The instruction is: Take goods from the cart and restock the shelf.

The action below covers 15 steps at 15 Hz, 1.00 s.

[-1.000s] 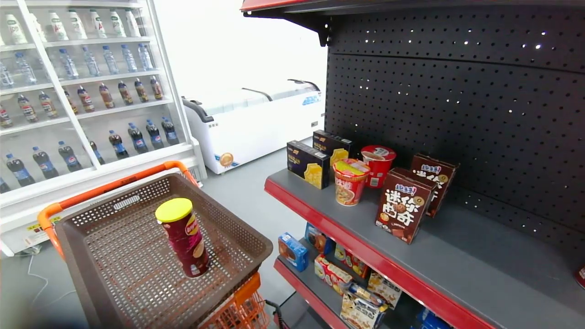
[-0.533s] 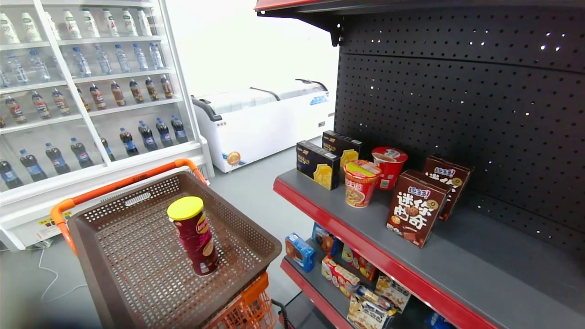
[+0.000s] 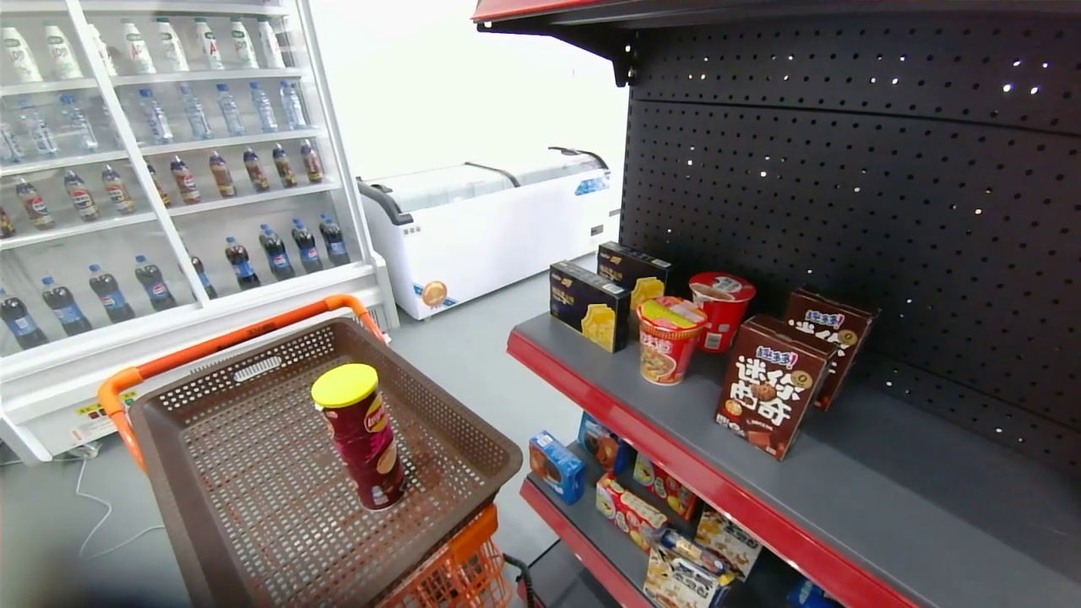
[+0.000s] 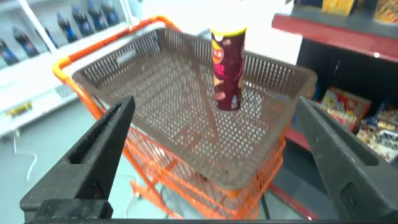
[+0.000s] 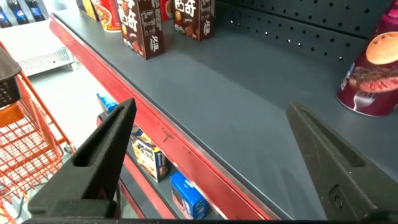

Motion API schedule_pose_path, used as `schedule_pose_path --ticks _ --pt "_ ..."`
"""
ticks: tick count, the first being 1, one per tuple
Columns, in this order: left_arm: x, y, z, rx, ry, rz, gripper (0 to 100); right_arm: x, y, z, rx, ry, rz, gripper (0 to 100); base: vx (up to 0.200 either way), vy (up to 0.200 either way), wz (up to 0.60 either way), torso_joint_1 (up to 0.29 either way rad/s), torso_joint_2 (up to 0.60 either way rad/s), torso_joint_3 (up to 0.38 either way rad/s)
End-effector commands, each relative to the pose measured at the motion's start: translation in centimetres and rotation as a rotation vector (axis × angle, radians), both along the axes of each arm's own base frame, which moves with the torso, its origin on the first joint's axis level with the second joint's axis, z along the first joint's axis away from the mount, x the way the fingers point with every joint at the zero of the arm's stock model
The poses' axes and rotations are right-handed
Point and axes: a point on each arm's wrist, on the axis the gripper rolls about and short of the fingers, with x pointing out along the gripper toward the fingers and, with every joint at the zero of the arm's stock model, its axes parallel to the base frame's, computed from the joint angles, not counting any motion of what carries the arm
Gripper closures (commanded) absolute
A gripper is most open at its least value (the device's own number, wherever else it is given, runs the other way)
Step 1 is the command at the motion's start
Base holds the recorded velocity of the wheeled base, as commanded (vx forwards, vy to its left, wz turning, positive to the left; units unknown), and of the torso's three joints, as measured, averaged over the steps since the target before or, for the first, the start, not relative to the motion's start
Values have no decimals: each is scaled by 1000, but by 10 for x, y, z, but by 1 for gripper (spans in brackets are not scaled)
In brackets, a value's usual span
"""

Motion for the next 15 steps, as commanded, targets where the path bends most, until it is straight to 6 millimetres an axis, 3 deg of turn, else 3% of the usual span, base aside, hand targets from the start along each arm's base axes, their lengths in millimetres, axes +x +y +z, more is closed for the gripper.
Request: schedule_pose_path --ticks 1,4,5,9,15 --pt "64 0 27 -64 286 25 0 0 0 0 0 1 0 0 0 0 0 0 0 0" --pt "103 -3 25 -77 377 -11 0 0 0 0 0 1 0 0 0 0 0 0 0 0" --pt "131 -4 16 -80 376 -13 0 0 0 0 0 1 0 0 0 0 0 0 0 0" --pt "182 -6 -16 -92 342 -34 0 0 0 0 0 1 0 0 0 0 0 0 0 0" --pt "231 -7 -55 -92 406 -31 0 0 0 0 0 1 0 0 0 0 0 0 0 0"
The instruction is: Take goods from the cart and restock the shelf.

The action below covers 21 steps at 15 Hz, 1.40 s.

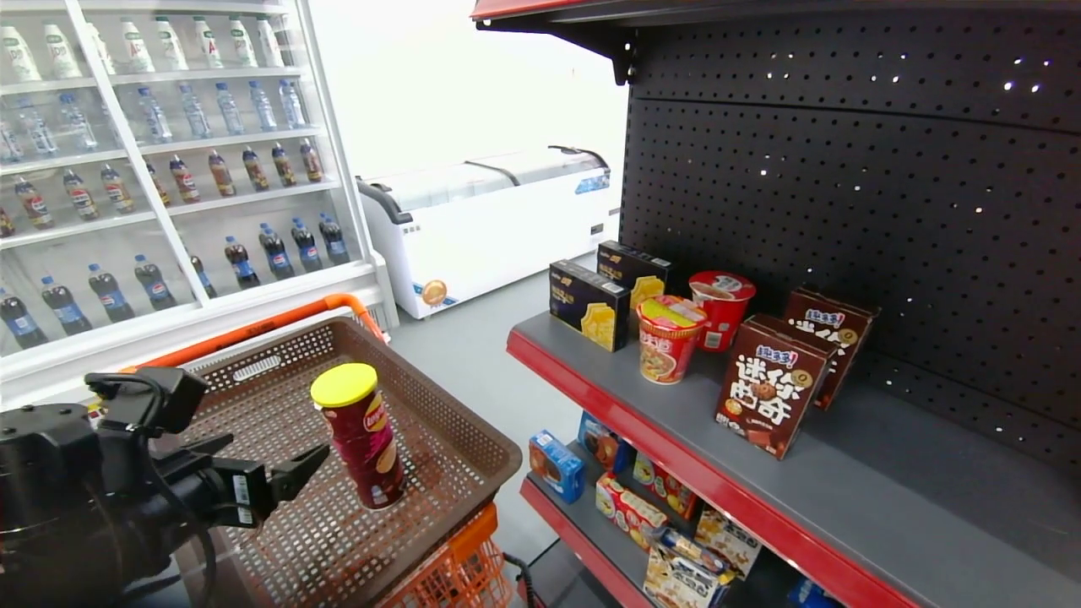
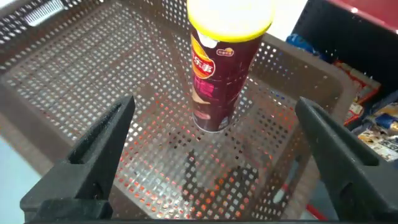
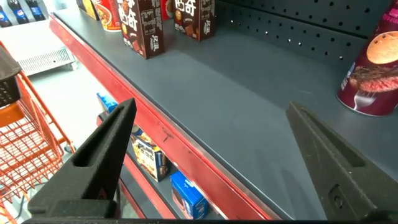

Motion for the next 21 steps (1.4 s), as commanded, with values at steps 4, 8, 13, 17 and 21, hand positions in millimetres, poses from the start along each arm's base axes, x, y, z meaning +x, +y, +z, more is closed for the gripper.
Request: schedule_pose_path --ticks 4,8,13,17,21 --pt "53 2 -67 -5 144 1 0 0 0 0 0 1 0 0 0 0 0 0 0 0" --pt "87 2 -84 -2 110 3 0 0 0 0 0 1 0 0 0 0 0 0 0 0" --pt "101 -7 -95 22 44 -40 0 0 0 0 0 1 0 0 0 0 0 0 0 0" --pt "114 -11 -92 35 -12 -57 0 0 0 0 0 1 0 0 0 0 0 0 0 0" --pt "117 -12 -96 38 -5 -60 100 0 0 0 0 1 0 0 0 0 0 0 0 0"
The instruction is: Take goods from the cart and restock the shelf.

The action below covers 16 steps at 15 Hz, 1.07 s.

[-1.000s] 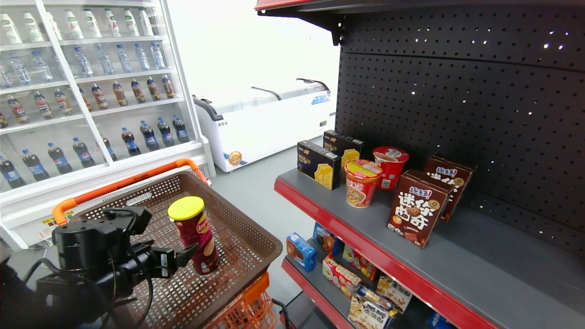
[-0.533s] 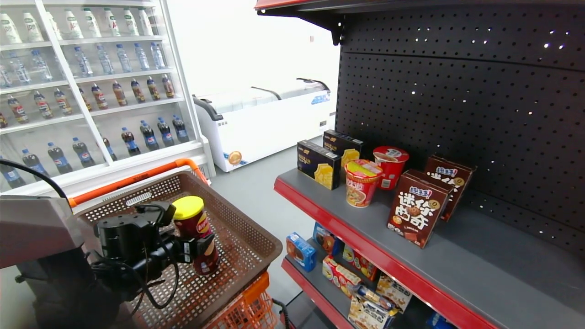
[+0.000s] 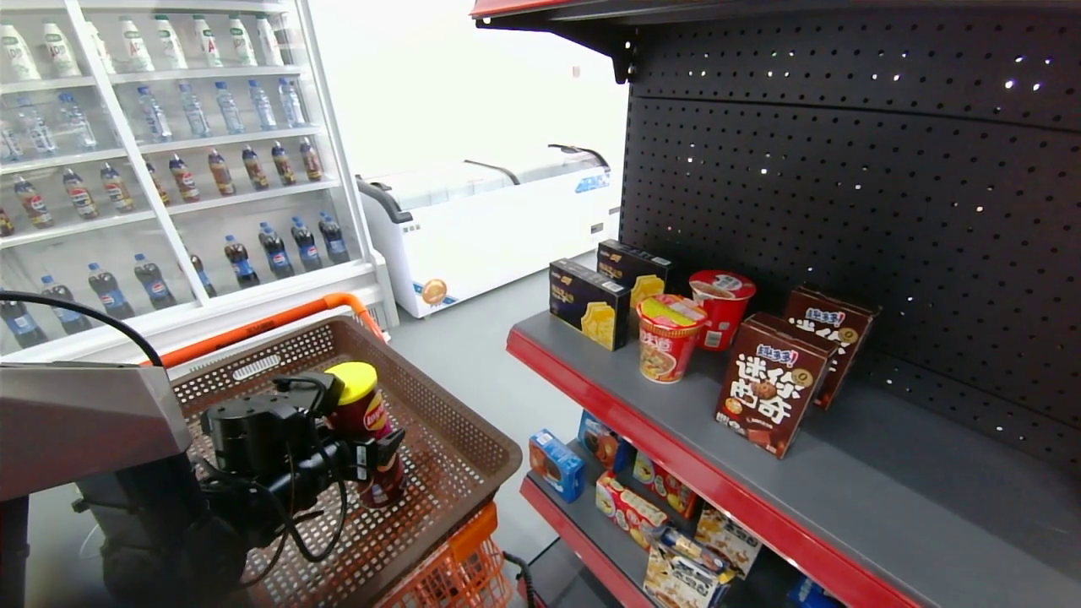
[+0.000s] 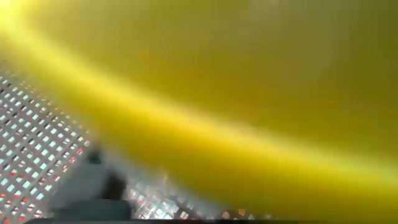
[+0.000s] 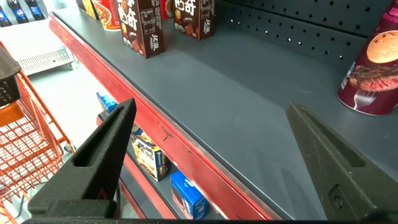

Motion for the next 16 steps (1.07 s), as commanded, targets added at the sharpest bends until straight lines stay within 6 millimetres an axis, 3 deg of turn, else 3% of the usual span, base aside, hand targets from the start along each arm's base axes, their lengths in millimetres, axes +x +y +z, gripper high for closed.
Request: schedule_pose_path --ticks 1,3,5,6,7,8,9,10,11,13,16 --pt "1 -1 -1 3 5 -1 100 0 0 0 0 1 0 0 0 0 0 0 0 0" --pt "-1 0 2 12 1 0 100 0 0 0 0 1 0 0 0 0 0 0 0 0" --pt "-7 2 25 14 -62 21 100 0 0 0 0 1 0 0 0 0 0 0 0 0" --pt "-18 4 45 13 -105 32 100 0 0 0 0 1 0 0 0 0 0 0 0 0" --pt "-18 4 45 13 -105 32 100 0 0 0 0 1 0 0 0 0 0 0 0 0" --pt "-48 7 83 29 -131 39 100 0 0 0 0 1 0 0 0 0 0 0 0 0" --pt "-58 7 97 26 -133 34 100 0 0 0 0 1 0 0 0 0 0 0 0 0" --pt "-85 5 123 6 -102 -8 100 0 0 0 0 1 0 0 0 0 0 0 0 0" --pt "-97 4 133 -9 -82 -38 100 0 0 0 0 1 0 0 0 0 0 0 0 0" --pt "-139 4 159 -19 -47 -65 100 0 0 0 0 1 0 0 0 0 0 0 0 0" --pt "-186 7 168 -27 -71 -81 100 0 0 0 0 1 0 0 0 0 0 0 0 0"
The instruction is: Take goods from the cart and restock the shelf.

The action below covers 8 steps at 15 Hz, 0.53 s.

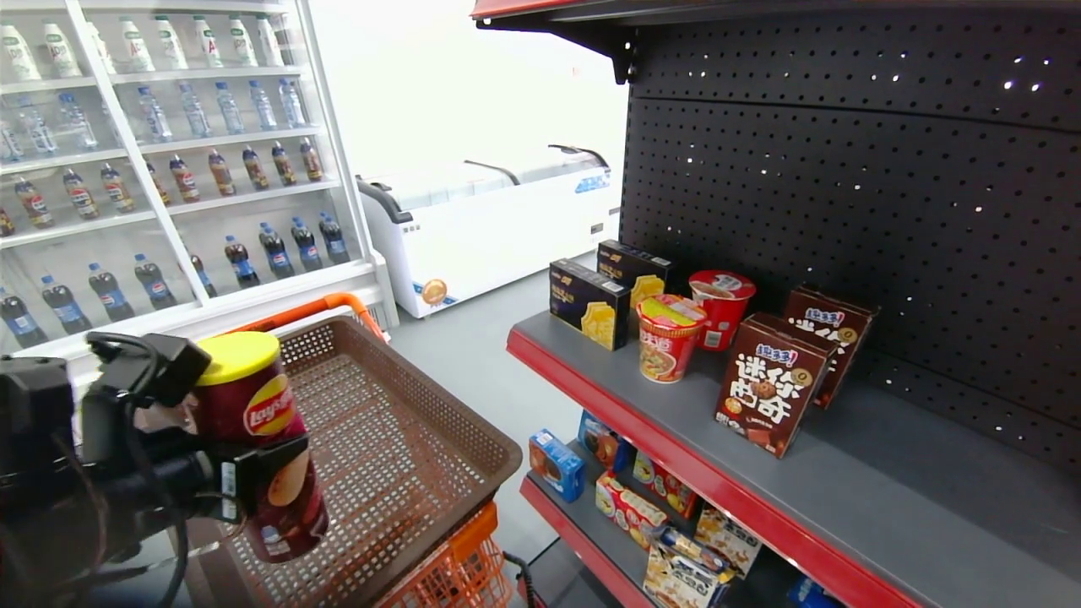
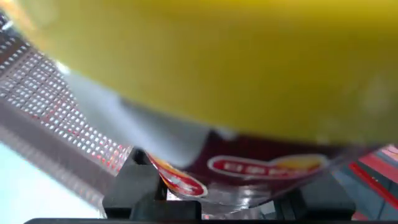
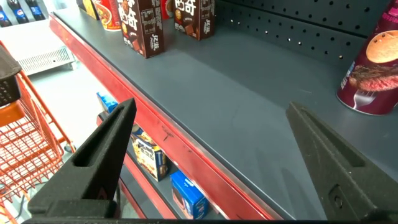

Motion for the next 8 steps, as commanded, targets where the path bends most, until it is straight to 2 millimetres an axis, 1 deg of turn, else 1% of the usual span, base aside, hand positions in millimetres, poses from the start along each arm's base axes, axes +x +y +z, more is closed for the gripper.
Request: schedule_pose_path --ticks 1,2,4,5,6,8 --pt "-76 4 25 -20 -165 -16 100 0 0 0 0 1 0 0 0 0 0 0 0 0" --pt "-95 5 18 -14 -202 -16 100 0 0 0 0 1 0 0 0 0 0 0 0 0" --pt "-115 7 8 2 -282 -18 100 0 0 0 0 1 0 0 0 0 0 0 0 0" --pt "-118 7 7 7 -306 -9 100 0 0 0 0 1 0 0 0 0 0 0 0 0" --pt "-123 8 12 11 -367 25 100 0 0 0 0 1 0 0 0 0 0 0 0 0" --pt "-125 12 14 14 -380 67 100 0 0 0 0 1 0 0 0 0 0 0 0 0"
